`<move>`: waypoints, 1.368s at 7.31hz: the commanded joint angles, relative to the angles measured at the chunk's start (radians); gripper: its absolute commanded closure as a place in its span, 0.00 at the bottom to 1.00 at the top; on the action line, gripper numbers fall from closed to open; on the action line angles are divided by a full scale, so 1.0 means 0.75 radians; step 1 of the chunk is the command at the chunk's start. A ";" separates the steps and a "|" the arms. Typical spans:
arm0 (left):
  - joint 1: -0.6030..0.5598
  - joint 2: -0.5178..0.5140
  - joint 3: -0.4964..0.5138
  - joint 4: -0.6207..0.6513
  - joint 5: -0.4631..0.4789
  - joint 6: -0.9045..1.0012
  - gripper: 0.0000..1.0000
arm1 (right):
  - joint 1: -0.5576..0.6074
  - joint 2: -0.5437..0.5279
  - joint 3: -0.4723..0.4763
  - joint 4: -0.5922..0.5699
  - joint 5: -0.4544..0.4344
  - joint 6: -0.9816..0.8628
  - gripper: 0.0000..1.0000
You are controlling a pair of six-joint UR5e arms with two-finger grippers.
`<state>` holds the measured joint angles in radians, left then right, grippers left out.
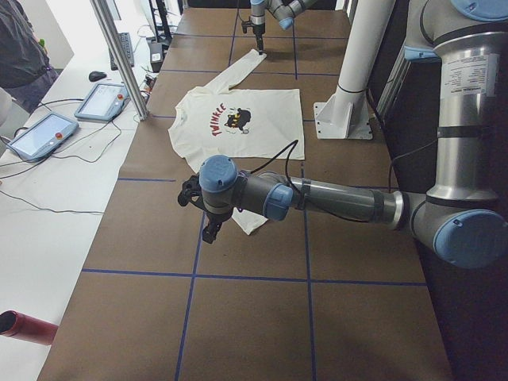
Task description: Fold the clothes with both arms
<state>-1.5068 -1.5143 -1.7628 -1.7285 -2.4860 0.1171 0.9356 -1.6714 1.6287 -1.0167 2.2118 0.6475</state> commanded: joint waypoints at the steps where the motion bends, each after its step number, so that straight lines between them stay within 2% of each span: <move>1: 0.001 0.000 0.000 0.002 -0.001 -0.001 0.00 | -0.006 0.005 -0.038 0.002 -0.002 -0.002 0.00; 2: 0.001 0.000 0.002 0.002 -0.001 -0.001 0.00 | -0.006 0.007 -0.038 0.000 -0.002 0.004 0.05; 3: 0.001 0.000 0.004 0.002 -0.001 -0.001 0.00 | -0.006 0.026 -0.038 -0.005 0.012 0.004 0.44; 4: -0.001 0.000 0.006 0.000 -0.001 -0.001 0.00 | -0.006 0.028 -0.038 -0.005 0.008 0.004 0.80; 5: 0.001 0.000 0.008 0.000 -0.001 -0.001 0.00 | -0.006 0.028 -0.032 -0.005 0.008 -0.006 0.94; 6: -0.001 0.000 0.009 0.000 -0.001 -0.001 0.00 | -0.002 0.028 -0.018 -0.003 0.012 -0.006 1.00; 10: 0.001 0.000 0.015 -0.002 -0.009 0.001 0.00 | 0.014 0.040 0.021 0.000 0.010 -0.008 1.00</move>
<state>-1.5069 -1.5140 -1.7528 -1.7292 -2.4903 0.1179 0.9418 -1.6453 1.6321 -1.0184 2.2202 0.6403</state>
